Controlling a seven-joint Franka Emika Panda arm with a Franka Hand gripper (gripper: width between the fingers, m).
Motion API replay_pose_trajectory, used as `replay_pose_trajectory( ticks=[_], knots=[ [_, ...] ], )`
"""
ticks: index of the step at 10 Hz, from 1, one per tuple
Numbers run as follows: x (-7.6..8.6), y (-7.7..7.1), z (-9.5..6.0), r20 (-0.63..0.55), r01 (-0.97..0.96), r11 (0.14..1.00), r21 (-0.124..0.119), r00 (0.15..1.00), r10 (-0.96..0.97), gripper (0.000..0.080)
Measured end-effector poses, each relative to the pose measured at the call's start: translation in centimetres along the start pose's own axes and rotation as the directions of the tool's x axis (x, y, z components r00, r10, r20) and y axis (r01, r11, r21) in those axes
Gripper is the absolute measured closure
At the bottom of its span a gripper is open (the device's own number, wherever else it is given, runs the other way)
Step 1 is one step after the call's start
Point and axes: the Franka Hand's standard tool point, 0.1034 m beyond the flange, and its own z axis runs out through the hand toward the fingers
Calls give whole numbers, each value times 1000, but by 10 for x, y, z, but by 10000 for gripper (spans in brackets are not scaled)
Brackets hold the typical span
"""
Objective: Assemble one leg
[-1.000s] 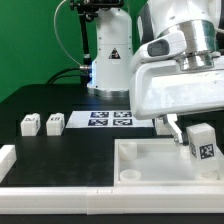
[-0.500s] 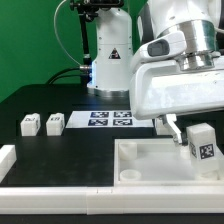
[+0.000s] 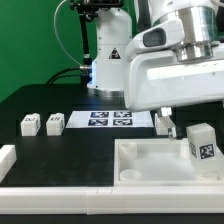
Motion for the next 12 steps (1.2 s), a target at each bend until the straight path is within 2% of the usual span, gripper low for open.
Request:
replay_pose_trajectory(
  ticks=[2, 4, 5, 7, 8, 9, 10, 11, 12],
  knots=[
    [5, 1, 0, 241, -44, 998, 40, 970, 33, 151],
    [4, -9, 1, 475, -92, 993, 69, 879, 49, 151],
    [20, -6, 5, 409, -86, 994, 66, 911, 52, 151],
    [16, -7, 6, 412, -155, 987, 36, 902, 126, 151],
    [16, -7, 6, 414, -238, 971, -2, 884, 218, 251],
    [16, -8, 6, 412, -333, 942, -47, 852, 322, 427],
    [16, -7, 6, 404, -423, 901, -92, 812, 422, 427],
    [16, -6, 7, 389, -507, 851, -136, 763, 516, 501],
    [16, -5, 7, 366, -570, 805, -166, 722, 587, 501]
  ],
)
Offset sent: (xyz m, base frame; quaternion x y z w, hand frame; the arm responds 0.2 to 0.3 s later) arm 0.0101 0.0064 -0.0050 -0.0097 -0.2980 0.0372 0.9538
